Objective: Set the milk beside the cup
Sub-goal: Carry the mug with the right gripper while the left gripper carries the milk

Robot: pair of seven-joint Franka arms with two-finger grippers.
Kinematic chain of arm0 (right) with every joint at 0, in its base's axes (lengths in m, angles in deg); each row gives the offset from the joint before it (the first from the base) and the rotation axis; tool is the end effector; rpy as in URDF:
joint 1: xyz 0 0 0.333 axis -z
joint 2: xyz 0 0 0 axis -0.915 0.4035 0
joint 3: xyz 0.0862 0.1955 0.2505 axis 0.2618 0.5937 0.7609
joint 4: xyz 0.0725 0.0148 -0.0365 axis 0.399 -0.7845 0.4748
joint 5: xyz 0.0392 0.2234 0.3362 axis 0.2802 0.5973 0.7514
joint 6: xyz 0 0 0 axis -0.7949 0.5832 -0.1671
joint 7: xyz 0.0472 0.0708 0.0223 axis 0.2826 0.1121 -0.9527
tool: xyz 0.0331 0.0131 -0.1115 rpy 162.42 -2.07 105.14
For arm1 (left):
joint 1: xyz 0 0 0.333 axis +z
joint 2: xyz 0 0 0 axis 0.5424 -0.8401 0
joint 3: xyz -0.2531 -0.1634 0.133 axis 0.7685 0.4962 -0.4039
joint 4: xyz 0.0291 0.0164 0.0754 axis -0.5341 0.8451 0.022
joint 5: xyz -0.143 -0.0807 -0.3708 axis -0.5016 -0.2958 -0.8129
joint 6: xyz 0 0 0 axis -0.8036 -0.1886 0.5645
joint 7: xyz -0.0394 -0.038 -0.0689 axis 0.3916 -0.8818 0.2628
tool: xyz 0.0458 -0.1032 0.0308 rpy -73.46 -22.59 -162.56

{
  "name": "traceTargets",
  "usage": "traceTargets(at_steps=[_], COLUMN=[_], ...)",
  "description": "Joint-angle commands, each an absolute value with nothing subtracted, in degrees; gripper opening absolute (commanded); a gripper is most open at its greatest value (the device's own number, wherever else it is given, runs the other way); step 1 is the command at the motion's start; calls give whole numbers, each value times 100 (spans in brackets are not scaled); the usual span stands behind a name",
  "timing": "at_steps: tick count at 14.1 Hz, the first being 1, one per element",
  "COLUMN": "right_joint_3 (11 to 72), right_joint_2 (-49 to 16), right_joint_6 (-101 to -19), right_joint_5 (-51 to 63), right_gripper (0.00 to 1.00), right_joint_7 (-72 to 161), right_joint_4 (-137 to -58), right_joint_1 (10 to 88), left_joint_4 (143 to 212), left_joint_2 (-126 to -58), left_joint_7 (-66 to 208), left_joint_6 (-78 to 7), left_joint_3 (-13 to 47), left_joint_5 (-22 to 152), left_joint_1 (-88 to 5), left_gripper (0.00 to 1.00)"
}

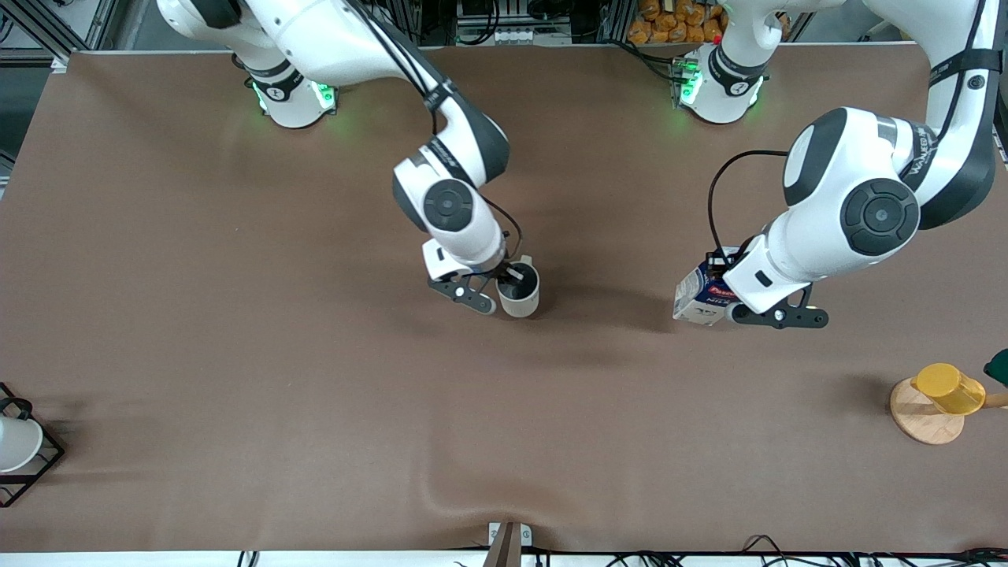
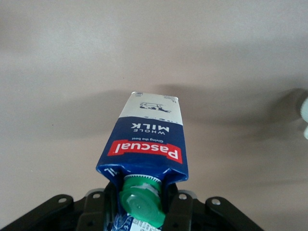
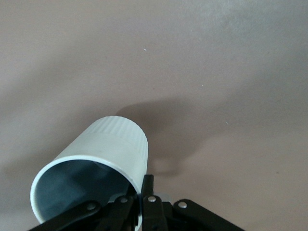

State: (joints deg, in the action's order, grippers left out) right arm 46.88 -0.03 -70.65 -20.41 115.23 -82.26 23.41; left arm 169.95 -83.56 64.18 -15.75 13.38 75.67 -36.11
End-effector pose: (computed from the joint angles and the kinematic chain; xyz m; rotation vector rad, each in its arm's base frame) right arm 0.5418 0.5106 0.2640 -2.9219 0.7557 0.1579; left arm 0.6146 -0.1795 0.4435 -3.1094 0.1302 0.3155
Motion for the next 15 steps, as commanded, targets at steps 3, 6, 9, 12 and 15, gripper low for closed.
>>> traceTargets(at_steps=[3,6,9,12,15], right_joint_3=[4615,4615,4633,4642,4686], right_joint_2=[568,613,552,481,429], right_joint_6=[-7356,-7499,-7385,-6342,-5401], right_joint_5=[-2168,-2168,-2150,-2115,-2028], right_gripper=[0,35,100,100,100], right_joint_7=[12081,12101,12048,11960,11952], right_joint_4=[-7693,-7675,-7658,-7177,-6675], right_joint_1=[2112,2102,2146,2269,2366], left_joint_4=[16972,16964,16955,16946,16929], left_joint_2=[-8358,-8428,-8472,-8586,-8648], left_joint_7=[6368,6324,5851,5280,4778], left_joint_6=[-1491,-1491,-1491,-1491,-1491], left_joint_3=[1356,1347,1347,1347,1347], left_joint_5=[7510,7423,7335,7335,7116], left_joint_1=[-3706,-3838,-4154,-4611,-5006], left_gripper=[27,27,27,27,27])
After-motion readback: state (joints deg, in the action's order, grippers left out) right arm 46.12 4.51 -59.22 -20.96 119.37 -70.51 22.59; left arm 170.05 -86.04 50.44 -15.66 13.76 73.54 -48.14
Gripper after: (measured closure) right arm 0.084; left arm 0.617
